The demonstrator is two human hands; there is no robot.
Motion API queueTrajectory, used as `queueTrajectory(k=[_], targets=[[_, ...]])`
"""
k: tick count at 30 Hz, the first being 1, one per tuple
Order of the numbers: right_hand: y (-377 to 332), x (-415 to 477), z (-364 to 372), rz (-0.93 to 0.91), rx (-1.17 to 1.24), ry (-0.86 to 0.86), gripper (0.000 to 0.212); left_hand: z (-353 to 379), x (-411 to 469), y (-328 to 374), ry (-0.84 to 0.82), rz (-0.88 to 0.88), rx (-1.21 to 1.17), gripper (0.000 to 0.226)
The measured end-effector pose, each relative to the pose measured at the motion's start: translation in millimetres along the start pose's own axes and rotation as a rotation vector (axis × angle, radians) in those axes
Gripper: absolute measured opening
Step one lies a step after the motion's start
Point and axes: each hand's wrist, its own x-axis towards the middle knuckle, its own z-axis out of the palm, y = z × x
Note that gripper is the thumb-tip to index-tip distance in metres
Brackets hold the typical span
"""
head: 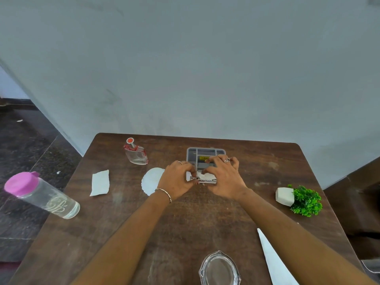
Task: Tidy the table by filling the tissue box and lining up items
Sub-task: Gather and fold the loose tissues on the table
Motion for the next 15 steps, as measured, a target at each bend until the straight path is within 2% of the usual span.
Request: queueTrajectory(k=[4,8,12,15], targets=[[-19,2,3,-0.034,0.027,0.105,0.043,-17,-18,-14,0.088,-0.063,-0.043,0.02],[-56,13,5,-0.097,0.098,0.194,0.037,-32,-39,-39,0.242,-0.363,-0.187,0.02],[-103,31,15,-0.166,0.207,0.128,0.033,-52,-64,-78,0.387,-0.625,-0.27,0.024],[-137,42,25,-0.144,0.389,0.049,0.032,-63,-82,-109,0.424,-0.769,-0.204,0.027]])
